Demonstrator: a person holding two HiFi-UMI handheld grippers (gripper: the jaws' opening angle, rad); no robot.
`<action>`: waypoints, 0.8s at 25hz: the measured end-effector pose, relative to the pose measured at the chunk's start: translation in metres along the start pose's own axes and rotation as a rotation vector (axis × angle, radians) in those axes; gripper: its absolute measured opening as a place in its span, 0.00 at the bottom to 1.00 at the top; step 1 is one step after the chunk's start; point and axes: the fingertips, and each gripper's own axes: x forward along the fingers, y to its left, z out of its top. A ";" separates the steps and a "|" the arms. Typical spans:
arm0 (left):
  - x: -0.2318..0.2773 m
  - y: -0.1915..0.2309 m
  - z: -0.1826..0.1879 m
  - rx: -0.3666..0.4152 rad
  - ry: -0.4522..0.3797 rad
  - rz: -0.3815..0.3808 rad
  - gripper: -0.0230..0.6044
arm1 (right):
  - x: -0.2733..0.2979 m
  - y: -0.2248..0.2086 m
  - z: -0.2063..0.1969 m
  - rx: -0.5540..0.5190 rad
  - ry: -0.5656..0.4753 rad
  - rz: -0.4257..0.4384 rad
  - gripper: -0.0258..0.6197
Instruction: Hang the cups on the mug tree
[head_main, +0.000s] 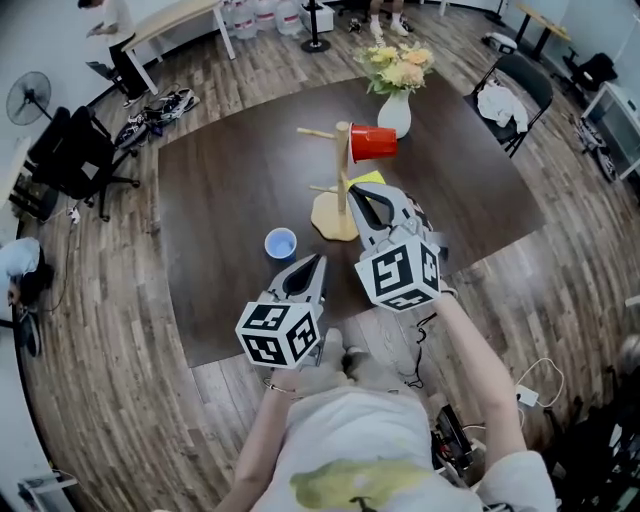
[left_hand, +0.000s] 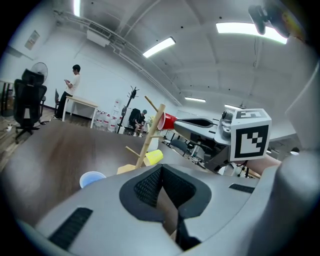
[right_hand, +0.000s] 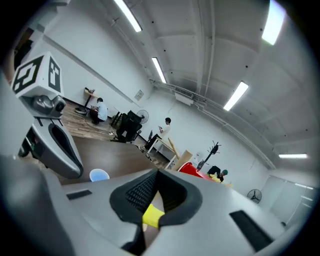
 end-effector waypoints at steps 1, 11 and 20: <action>-0.002 0.001 -0.002 -0.002 -0.001 0.009 0.06 | -0.002 0.005 -0.001 0.028 -0.008 0.016 0.07; -0.029 0.010 -0.020 -0.029 -0.024 0.106 0.06 | -0.011 0.064 -0.025 0.276 -0.038 0.183 0.07; -0.061 0.028 -0.039 -0.065 -0.042 0.215 0.06 | -0.006 0.117 -0.041 0.445 -0.041 0.303 0.07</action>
